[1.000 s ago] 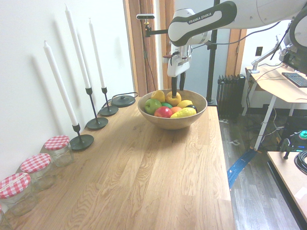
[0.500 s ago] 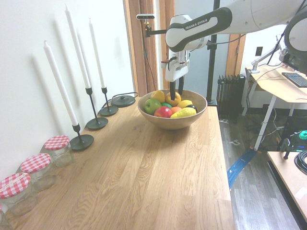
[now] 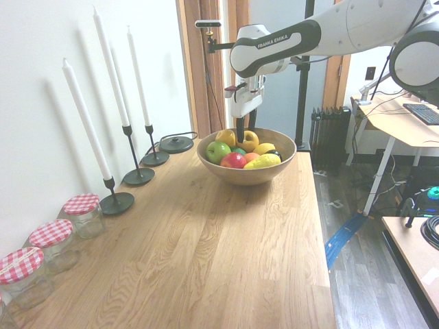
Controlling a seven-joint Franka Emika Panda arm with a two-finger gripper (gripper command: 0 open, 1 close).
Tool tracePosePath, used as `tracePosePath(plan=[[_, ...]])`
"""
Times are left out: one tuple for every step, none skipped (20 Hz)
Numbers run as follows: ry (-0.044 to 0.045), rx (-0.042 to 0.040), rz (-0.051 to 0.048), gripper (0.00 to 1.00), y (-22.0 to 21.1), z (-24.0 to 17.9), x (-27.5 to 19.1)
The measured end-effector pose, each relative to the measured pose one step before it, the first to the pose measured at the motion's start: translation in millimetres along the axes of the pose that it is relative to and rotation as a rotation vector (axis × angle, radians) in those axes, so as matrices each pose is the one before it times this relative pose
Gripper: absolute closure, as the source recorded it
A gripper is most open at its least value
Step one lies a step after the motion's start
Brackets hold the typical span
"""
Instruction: Take round pear out of the basket
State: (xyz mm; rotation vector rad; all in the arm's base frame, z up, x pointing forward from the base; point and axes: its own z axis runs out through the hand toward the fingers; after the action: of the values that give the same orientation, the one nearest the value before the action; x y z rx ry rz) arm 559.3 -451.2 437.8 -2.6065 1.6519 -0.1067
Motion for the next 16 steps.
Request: tracePosePath(plan=[[-0.00008, 0.00025, -0.00318, 0.00, -2.05, 0.38, 0.08], [-0.00096, -0.00014, -0.00215, 0.00, -1.40, 0.63, 0.06], [-0.00138, -0.00078, -0.00060, 0.00, -0.38, 0.69, 0.25], [-0.00201, -0.00133, 0.00011, 0.00, 0.27, 1.11, 0.31], [-0.00275, -0.00178, 0.00087, 0.00, 0.75, 1.63, 0.38], [-0.00436, -0.00276, 0.00197, 0.00, 1.39, 2.44, 0.65], [-0.00564, -0.00358, 0.00236, 0.00, 1.51, 3.39, 0.65], [-0.00660, -0.00418, 0.00270, 0.00, 1.69, 4.61, 0.59], [-0.00804, -0.00386, 0.00259, 0.00, 1.38, 4.82, 0.28], [-0.00278, -0.00134, 0.00073, 1.00, 0.63, 1.98, 0.22], [-0.00081, -0.00040, -0.00004, 1.00, 0.88, 0.60, 0.26], [-0.00042, -0.00012, -0.00235, 1.00, 0.33, 0.35, 0.04], [0.00049, 0.00029, -0.00406, 1.00, 0.04, 0.06, 0.07], [0.00093, 0.00036, -0.00149, 1.00, 0.01, -0.09, 0.06], [0.00149, 0.00046, -0.00199, 1.00, 0.03, 0.12, 0.16], [0.00016, 0.00003, -0.00100, 1.00, 0.04, 0.13, 0.02]])
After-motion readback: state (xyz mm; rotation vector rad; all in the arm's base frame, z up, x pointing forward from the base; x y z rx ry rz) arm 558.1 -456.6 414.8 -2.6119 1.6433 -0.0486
